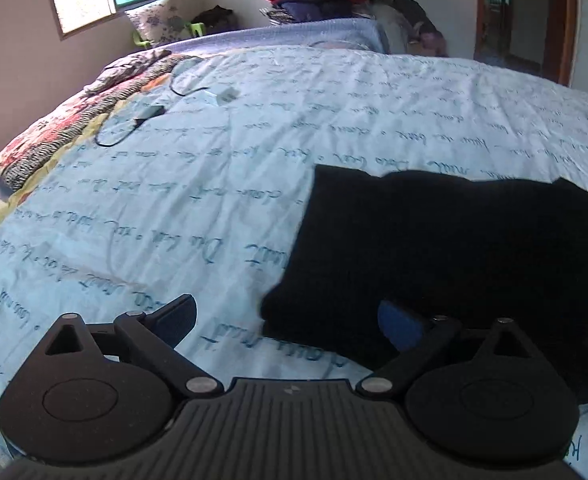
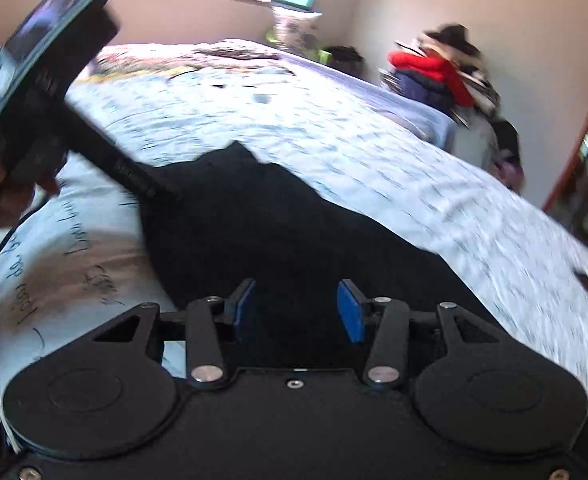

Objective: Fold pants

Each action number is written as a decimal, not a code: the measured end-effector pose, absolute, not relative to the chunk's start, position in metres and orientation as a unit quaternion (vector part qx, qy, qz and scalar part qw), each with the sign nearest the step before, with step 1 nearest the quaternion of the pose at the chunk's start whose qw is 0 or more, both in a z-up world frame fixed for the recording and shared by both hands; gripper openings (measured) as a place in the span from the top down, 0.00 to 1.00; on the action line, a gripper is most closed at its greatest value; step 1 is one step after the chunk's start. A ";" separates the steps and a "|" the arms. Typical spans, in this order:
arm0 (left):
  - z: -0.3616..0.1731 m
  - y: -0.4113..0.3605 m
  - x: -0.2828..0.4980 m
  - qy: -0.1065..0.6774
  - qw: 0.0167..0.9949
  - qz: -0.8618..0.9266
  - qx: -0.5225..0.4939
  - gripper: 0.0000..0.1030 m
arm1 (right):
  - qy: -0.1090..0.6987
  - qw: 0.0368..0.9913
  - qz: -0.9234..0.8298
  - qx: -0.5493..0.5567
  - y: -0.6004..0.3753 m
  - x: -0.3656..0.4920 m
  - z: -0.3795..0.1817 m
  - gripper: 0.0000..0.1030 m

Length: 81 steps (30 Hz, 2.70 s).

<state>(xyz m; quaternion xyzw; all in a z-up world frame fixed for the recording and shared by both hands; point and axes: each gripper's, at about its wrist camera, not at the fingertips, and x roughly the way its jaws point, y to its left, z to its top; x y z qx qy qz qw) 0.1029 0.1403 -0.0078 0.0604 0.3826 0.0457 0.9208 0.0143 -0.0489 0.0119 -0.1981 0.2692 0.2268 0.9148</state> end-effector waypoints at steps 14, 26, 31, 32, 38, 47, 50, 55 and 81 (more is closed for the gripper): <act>0.011 0.202 0.116 0.382 0.919 0.095 -0.024 0.02 | 0.191 0.853 0.276 -0.400 0.084 0.019 -0.013 0.62; -0.011 0.207 0.132 0.421 0.902 0.065 -0.070 0.02 | 0.163 0.847 0.258 -0.435 0.095 0.010 -0.023 0.73; -0.016 0.220 0.141 0.435 0.888 0.029 -0.145 0.03 | 0.156 0.857 0.262 -0.416 0.089 0.004 -0.018 0.84; -0.019 0.224 0.144 0.439 0.882 0.018 -0.172 0.03 | 0.164 0.864 0.269 -0.393 0.084 0.007 -0.013 0.85; -0.027 0.235 0.163 0.442 0.844 -0.047 -0.298 0.03 | 0.203 0.893 0.304 -0.262 0.054 0.021 0.020 0.86; -0.039 0.221 0.200 0.450 0.821 -0.082 -0.342 0.03 | 0.227 0.909 0.320 -0.141 0.025 0.030 0.041 0.86; -0.042 0.219 0.210 0.449 0.816 -0.080 -0.355 0.16 | 0.230 0.912 0.319 -0.114 0.016 0.041 0.043 0.86; -0.048 0.212 0.221 0.464 0.799 -0.114 -0.365 0.59 | 0.233 0.915 0.317 -0.092 0.016 0.050 0.034 0.86; 0.038 0.127 0.142 0.357 0.906 -0.100 -0.204 0.83 | 0.231 0.936 0.264 0.012 -0.055 0.060 0.051 0.83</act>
